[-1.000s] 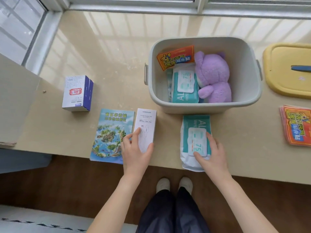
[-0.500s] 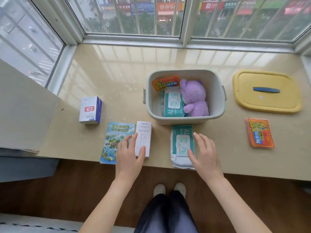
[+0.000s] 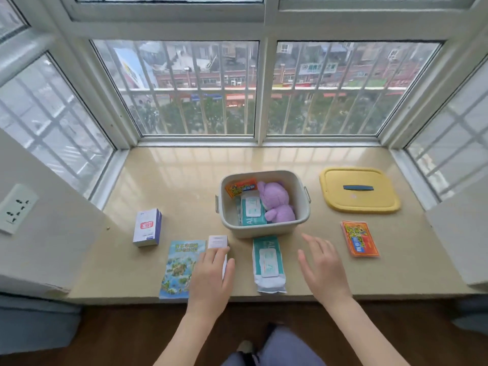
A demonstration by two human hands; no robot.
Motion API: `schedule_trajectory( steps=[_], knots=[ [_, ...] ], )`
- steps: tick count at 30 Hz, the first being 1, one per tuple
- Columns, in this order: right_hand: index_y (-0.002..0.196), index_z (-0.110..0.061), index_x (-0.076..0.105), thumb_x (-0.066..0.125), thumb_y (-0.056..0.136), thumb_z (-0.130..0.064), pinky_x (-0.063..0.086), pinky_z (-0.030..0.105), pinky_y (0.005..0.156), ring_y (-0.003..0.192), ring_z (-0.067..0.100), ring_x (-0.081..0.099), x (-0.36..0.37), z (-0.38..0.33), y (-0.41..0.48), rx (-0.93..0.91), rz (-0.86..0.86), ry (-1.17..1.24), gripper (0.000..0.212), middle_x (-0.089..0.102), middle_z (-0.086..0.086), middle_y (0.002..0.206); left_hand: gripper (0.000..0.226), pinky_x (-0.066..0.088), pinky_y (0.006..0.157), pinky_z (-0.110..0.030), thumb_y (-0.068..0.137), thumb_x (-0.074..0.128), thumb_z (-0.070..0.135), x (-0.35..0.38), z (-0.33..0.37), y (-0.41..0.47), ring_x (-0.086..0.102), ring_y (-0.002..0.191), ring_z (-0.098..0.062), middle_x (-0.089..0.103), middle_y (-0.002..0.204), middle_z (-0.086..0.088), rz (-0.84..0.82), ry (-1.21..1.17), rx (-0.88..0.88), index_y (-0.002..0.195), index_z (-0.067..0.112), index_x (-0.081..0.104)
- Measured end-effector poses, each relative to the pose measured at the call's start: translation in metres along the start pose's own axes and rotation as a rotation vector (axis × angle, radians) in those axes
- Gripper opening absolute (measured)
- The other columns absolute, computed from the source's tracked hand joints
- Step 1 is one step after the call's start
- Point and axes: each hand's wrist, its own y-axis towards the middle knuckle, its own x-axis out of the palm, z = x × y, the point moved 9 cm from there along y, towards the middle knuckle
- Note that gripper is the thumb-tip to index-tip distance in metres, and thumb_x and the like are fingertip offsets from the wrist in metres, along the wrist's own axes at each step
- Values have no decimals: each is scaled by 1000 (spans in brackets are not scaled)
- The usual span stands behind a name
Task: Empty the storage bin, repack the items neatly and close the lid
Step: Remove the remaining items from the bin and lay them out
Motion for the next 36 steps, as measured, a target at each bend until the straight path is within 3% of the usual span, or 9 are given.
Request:
schedule_trajectory(
  steps=[13,20,25,29,32,36],
  knots=[
    [127,-10,57,39,92,-40,43,34,90,103,26,56,35,67,110,27,-146,76,50,62,8,116,52,49,85,-37,93,28,43,67,12,110,57,101,-22,62,112,-1,-82,8,-112,122,14,59],
    [136,-7,50,46,90,-38,39,31,99,113,28,53,78,98,190,47,-219,193,56,57,12,127,57,40,92,-28,93,30,42,93,7,194,55,111,-24,59,121,-9,-60,-29,-168,129,7,55],
    [146,-8,37,62,88,-26,27,21,106,129,24,43,125,116,224,124,-243,274,66,48,12,142,47,31,96,-21,98,49,27,134,-32,235,47,121,-20,50,131,-5,-85,-111,-275,143,13,42],
    [152,-10,26,71,85,-29,31,31,110,136,26,38,191,138,227,278,-341,286,83,38,12,150,61,26,97,-18,95,56,29,195,-75,250,42,127,-18,44,137,-5,-176,-182,-396,150,18,30],
    [154,-14,19,74,81,-35,32,38,113,138,30,35,238,153,222,335,-419,247,94,33,14,153,70,27,100,-22,91,62,32,241,-104,252,40,130,-22,40,141,-8,-255,-227,-497,151,21,27],
    [154,-25,13,78,74,-41,38,43,106,132,38,37,283,168,215,370,-501,173,104,30,18,148,79,31,105,-32,86,68,33,289,-139,248,39,131,-28,37,141,-12,-343,-256,-630,150,22,24]
  ],
)
